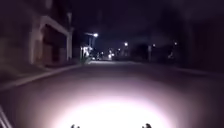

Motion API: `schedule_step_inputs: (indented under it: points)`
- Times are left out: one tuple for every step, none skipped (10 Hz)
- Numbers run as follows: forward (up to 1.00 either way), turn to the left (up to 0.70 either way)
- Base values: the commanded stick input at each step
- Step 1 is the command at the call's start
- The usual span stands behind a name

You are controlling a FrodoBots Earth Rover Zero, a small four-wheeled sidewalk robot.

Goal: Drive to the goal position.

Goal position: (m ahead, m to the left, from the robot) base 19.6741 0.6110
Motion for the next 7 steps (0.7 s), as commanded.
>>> schedule_step_inputs:
  points:
    - [0.85,0.0]
    - [0.85,0.0]
    - [0.85,0.0]
    - [0.85,0.0]
    - [0.85,0.0]
    - [0.85,0.0]
    - [0.85,0.0]
